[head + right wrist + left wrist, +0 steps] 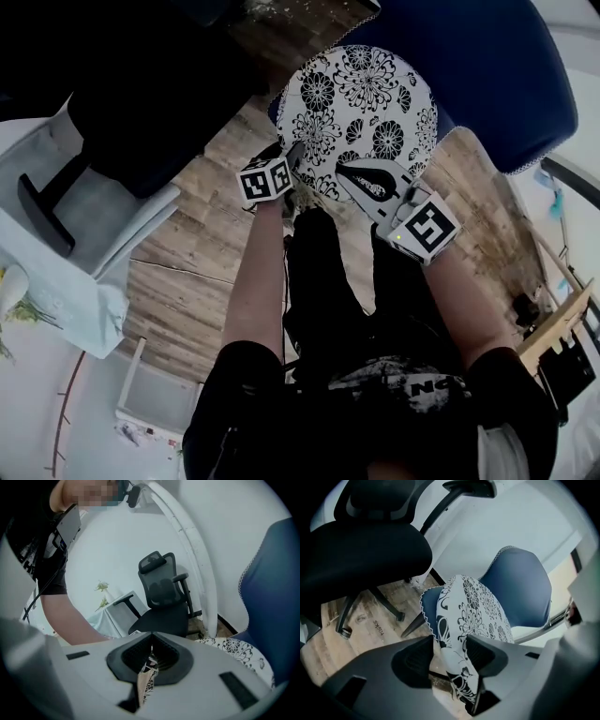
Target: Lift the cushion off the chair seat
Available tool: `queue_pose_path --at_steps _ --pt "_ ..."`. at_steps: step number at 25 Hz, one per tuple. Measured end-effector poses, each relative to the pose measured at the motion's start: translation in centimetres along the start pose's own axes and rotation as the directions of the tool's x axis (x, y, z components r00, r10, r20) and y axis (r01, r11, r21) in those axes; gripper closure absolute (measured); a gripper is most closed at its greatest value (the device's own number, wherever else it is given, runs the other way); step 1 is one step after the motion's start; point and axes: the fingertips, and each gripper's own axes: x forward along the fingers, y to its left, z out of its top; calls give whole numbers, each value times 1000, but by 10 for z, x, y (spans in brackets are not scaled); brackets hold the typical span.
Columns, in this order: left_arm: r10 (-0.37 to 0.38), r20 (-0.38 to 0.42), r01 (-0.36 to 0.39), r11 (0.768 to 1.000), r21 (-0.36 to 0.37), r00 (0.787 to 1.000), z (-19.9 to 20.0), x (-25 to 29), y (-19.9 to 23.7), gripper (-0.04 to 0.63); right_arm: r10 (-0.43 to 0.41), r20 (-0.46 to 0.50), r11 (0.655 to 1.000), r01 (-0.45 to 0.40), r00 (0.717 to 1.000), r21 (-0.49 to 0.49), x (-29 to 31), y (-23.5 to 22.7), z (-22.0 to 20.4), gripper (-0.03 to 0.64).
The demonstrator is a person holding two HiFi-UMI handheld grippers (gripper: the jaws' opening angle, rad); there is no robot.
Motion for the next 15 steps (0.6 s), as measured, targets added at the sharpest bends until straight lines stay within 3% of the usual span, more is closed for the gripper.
queue_pose_path --at_steps 3,6,8,15 --pt "-25 -4 25 1000 11 1000 1 6 -4 395 4 -7 1000 -4 1000 12 -3 0 -6 600" --pt "-13 -13 14 998 65 1000 2 5 -13 505 4 -19 1000 -3 1000 15 -10 0 -10 600" --pt "-6 -12 7 996 89 1000 2 4 -16 545 -2 -19 1000 2 1000 19 -14 -2 -11 600" --pt "-36 8 35 992 125 999 7 -3 -28 571 -10 -15 1000 11 1000 17 -15 -8 -13 600"
